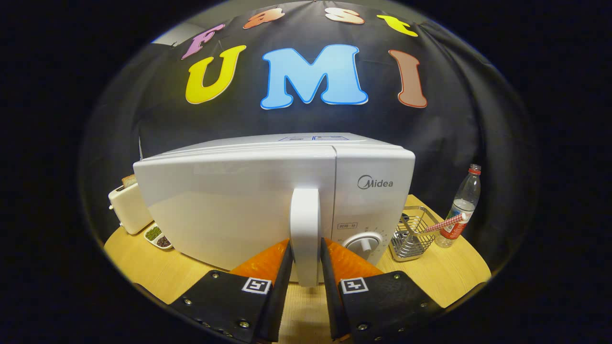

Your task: Open the microwave, put the food inside, and close the microwave door.

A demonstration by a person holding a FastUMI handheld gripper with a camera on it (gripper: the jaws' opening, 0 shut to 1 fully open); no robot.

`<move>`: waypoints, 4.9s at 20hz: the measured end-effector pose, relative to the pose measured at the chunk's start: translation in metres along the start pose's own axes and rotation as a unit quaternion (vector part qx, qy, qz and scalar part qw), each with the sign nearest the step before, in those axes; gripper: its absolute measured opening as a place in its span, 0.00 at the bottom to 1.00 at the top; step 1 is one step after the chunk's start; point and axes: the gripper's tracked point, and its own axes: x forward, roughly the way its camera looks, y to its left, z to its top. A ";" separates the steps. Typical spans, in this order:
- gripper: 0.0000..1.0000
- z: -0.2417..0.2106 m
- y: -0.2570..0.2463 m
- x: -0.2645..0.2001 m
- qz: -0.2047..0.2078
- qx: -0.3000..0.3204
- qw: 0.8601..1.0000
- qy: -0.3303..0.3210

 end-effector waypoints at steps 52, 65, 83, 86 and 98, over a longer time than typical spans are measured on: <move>0.28 -0.098 0.227 -0.233 0.041 -0.099 0.992 0.063; 0.28 -0.110 0.330 -0.287 0.241 -0.108 0.963 0.061; 0.99 -0.076 0.161 -0.293 0.113 -0.052 0.992 0.028; 0.99 -0.096 0.127 -0.283 0.073 -0.052 0.995 0.054; 0.99 -0.191 0.069 -0.262 0.004 -0.078 0.980 0.184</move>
